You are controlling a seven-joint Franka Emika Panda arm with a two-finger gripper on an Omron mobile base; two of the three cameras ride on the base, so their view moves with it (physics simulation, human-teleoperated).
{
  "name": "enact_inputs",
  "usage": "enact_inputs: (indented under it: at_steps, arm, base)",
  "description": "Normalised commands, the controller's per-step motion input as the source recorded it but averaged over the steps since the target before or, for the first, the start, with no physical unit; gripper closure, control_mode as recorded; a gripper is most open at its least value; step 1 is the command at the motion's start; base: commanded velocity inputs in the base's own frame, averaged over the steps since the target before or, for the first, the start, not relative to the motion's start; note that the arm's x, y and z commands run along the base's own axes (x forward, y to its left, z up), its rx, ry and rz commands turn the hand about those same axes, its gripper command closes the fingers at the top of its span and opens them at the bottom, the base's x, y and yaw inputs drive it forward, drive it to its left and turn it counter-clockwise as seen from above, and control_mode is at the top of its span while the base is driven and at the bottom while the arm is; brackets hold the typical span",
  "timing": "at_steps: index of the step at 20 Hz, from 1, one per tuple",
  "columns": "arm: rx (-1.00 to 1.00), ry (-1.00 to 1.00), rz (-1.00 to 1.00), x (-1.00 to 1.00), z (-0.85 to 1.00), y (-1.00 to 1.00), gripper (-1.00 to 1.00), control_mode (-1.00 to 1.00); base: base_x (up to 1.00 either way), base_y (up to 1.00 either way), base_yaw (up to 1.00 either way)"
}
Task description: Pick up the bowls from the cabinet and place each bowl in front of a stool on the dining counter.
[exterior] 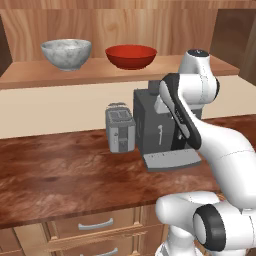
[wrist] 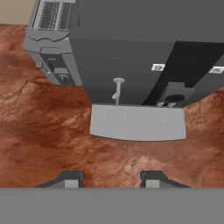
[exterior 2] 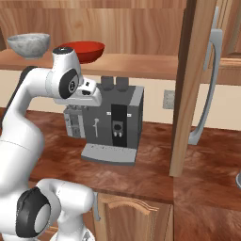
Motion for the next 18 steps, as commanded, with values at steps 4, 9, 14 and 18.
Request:
enact_inputs:
  at_steps: [4,9,14,18]
  arm:
    - [0.0,-0.01,0.0,-0.02,0.0,0.0,-1.0,-1.0]
    - [0.0,-0.13,-0.03,-0.09,0.1,0.0,-1.0,-1.0]
    - [0.01,-0.22,-0.04,-0.09,0.33,0.12,-1.0,-1.0]
    - [0.0,-0.2,-0.06,-0.01,0.41,0.25,-1.0,-1.0]
  base:
    - [0.0,0.0,0.0]
    - [0.0,0.0,0.0]
    - [0.0,0.0,0.0]
    - [0.0,0.0,0.0]
